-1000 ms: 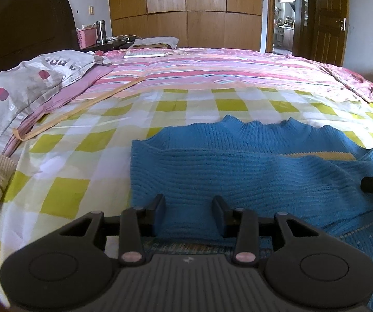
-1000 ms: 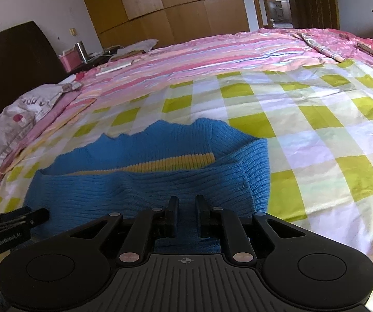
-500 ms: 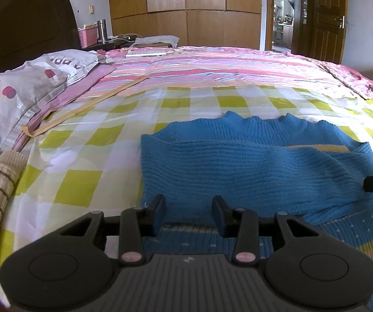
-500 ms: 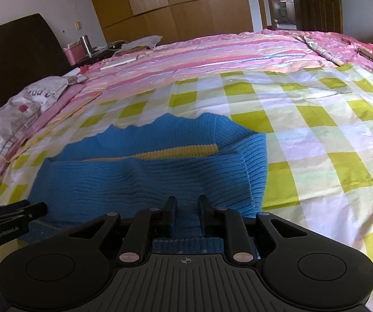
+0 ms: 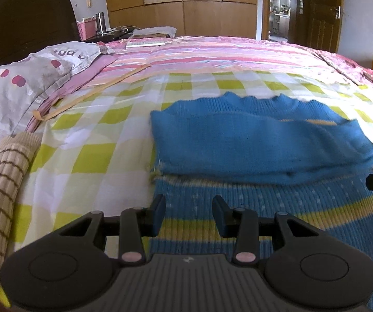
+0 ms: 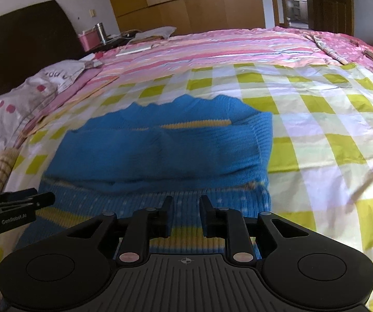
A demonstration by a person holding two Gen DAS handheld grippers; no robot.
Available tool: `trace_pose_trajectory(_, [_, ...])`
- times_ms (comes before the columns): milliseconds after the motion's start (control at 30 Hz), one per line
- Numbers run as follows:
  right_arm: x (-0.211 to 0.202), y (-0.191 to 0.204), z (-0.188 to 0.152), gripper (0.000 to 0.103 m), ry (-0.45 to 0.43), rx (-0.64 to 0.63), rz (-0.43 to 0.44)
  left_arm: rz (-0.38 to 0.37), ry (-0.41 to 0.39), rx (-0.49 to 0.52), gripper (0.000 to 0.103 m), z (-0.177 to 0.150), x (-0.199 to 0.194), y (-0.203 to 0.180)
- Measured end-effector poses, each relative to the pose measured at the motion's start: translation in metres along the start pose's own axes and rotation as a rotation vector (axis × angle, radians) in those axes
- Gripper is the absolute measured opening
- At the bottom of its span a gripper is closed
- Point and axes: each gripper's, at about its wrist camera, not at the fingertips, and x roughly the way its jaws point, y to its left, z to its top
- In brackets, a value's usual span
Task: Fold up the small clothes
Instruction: 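Move both grippers along the sweater body to its ribbed hem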
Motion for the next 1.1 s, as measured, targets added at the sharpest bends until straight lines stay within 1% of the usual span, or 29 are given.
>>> trace_pose_trajectory(400, [-0.025, 0.012, -0.023, 0.022, 0.017, -0.032, 0.008, -0.007, 0.032, 0.017, 0.046, -0.027, -0.025, 0.003])
trace_pose_trajectory(933, [-0.049, 0.014, -0.042, 0.024, 0.026, -0.041, 0.010, -0.007, 0.057, 0.031, 0.046, -0.046, -0.044, 0.004])
trace_pose_trajectory(1100, [-0.052, 0.014, -0.046, 0.028, 0.026, -0.044, 0.010, -0.001, 0.060, 0.037, 0.046, -0.050, -0.050, 0.006])
